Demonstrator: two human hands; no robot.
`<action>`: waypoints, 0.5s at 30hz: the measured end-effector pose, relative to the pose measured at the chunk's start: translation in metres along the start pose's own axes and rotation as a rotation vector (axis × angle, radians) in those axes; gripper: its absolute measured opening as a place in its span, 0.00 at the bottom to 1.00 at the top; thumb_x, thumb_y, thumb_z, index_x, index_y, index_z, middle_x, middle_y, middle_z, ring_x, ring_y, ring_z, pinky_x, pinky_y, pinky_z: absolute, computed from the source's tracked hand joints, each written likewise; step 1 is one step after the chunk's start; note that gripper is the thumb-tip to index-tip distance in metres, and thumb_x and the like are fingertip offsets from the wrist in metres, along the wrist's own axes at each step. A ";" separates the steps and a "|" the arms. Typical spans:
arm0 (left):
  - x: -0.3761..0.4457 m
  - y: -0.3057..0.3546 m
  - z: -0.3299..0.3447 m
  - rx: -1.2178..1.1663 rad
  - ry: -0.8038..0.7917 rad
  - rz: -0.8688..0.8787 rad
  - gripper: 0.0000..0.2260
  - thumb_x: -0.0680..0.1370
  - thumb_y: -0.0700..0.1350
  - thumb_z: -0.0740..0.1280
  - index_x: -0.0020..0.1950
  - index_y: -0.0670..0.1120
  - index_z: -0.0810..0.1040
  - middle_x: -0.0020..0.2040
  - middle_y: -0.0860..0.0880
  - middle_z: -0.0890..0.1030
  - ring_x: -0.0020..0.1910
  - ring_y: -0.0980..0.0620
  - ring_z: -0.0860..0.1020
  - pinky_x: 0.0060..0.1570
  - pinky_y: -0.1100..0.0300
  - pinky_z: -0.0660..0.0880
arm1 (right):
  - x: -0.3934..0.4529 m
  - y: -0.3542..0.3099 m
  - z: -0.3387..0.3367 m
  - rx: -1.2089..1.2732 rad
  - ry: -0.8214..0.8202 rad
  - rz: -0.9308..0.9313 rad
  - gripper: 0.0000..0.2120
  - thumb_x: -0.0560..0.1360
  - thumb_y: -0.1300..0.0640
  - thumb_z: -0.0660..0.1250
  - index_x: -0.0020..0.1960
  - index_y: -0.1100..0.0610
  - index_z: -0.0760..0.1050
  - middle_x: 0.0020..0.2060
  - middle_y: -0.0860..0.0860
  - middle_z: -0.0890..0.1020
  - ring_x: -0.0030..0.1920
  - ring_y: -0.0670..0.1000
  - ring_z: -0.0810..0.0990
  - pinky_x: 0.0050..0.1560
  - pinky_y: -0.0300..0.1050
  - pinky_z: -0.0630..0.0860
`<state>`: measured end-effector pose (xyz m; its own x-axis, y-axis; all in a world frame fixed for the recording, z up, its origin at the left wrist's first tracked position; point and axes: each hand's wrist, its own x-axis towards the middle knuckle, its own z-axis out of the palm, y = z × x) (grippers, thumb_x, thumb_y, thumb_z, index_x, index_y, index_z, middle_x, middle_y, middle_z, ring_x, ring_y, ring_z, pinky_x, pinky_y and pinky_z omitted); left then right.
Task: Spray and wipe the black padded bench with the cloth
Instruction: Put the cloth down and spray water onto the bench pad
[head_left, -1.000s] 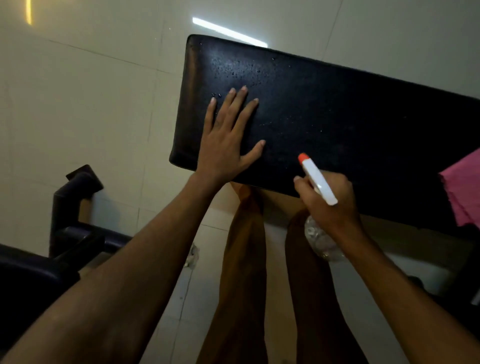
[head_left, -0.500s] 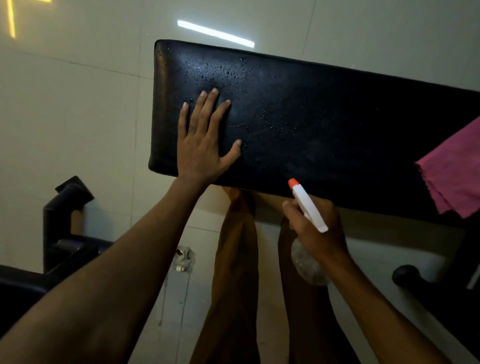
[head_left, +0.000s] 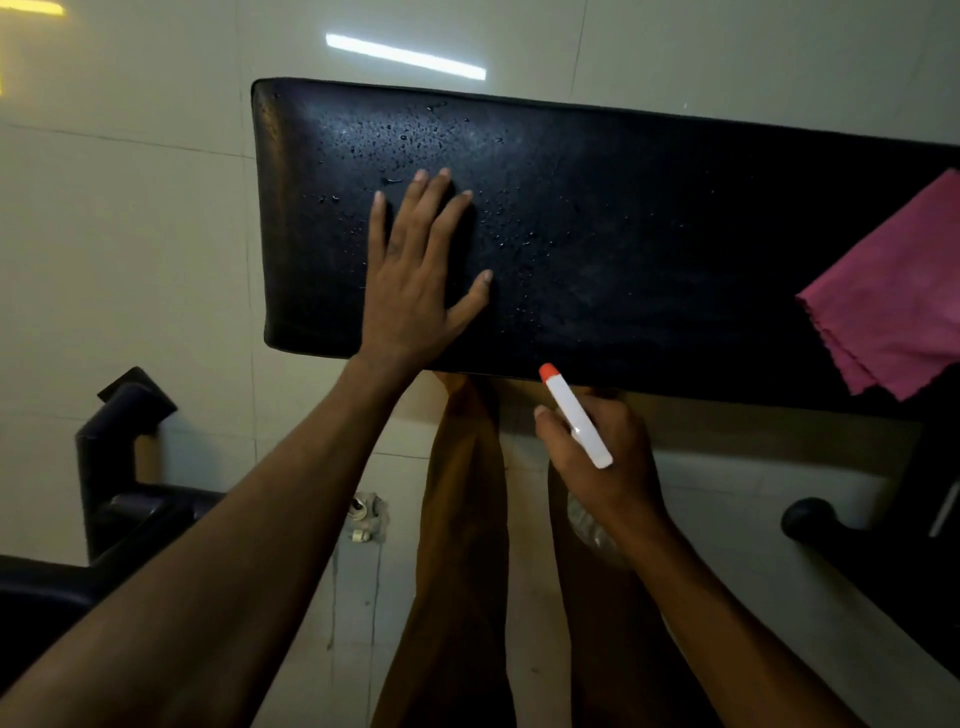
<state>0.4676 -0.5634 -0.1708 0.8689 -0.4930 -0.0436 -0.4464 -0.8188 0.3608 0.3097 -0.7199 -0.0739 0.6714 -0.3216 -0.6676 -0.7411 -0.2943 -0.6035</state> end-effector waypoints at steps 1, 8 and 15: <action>0.003 0.007 0.003 0.008 -0.015 0.005 0.33 0.80 0.61 0.64 0.80 0.44 0.62 0.81 0.40 0.61 0.81 0.42 0.56 0.79 0.38 0.49 | 0.001 -0.001 -0.003 0.034 0.000 0.002 0.18 0.76 0.59 0.72 0.30 0.53 0.72 0.23 0.47 0.73 0.25 0.44 0.74 0.25 0.30 0.67; 0.006 0.017 0.011 0.137 -0.067 -0.047 0.36 0.80 0.66 0.59 0.82 0.48 0.59 0.82 0.43 0.57 0.82 0.44 0.54 0.80 0.40 0.49 | 0.022 -0.015 -0.024 0.079 0.162 0.068 0.15 0.79 0.57 0.69 0.34 0.54 0.73 0.28 0.50 0.78 0.31 0.51 0.79 0.29 0.38 0.75; 0.006 0.018 0.010 0.128 -0.077 -0.052 0.36 0.79 0.65 0.60 0.82 0.48 0.58 0.82 0.43 0.57 0.82 0.44 0.53 0.80 0.40 0.49 | 0.051 -0.034 -0.046 0.169 0.304 -0.085 0.12 0.78 0.55 0.70 0.36 0.57 0.77 0.31 0.54 0.83 0.31 0.51 0.83 0.29 0.45 0.77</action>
<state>0.4629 -0.5844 -0.1737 0.8747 -0.4664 -0.1318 -0.4295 -0.8720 0.2348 0.3694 -0.7677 -0.0670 0.6818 -0.5633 -0.4667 -0.6553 -0.1867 -0.7319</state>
